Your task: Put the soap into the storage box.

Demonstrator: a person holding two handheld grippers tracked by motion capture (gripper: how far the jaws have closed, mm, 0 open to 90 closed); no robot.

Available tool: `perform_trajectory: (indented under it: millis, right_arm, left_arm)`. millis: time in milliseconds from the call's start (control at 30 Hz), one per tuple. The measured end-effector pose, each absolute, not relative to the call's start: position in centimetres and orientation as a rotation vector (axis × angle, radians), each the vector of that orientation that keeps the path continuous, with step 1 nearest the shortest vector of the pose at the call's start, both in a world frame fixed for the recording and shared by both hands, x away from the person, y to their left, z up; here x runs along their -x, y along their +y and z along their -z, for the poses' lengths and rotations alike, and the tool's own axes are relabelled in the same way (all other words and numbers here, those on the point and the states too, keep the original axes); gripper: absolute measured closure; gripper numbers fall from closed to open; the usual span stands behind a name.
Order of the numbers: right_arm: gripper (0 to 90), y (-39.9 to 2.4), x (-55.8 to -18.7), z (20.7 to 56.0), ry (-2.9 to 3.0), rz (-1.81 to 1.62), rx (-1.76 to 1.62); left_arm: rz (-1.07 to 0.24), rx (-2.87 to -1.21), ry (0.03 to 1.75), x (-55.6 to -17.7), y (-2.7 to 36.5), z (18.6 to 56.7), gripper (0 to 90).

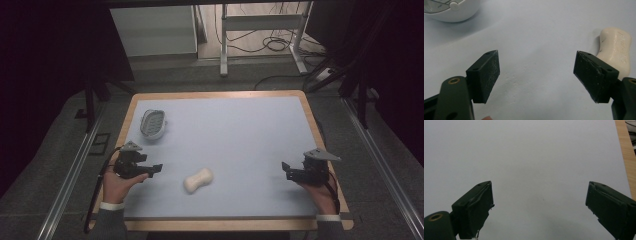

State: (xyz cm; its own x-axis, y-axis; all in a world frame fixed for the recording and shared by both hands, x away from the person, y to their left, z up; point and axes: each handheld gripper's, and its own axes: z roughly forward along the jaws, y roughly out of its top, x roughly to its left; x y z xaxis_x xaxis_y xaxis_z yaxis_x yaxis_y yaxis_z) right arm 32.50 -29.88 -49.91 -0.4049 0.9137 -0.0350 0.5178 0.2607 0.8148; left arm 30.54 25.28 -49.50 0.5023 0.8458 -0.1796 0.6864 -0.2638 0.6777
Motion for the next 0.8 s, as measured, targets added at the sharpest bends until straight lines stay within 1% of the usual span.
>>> perform_trajectory:
  millis: [800]
  right_arm:
    - [7.5,-30.38,-31.87,49.75,2.023,-0.999,-1.286]
  left_arm:
    - [-0.302,-2.029,1.229,-30.14,25.09,48.85,22.2]
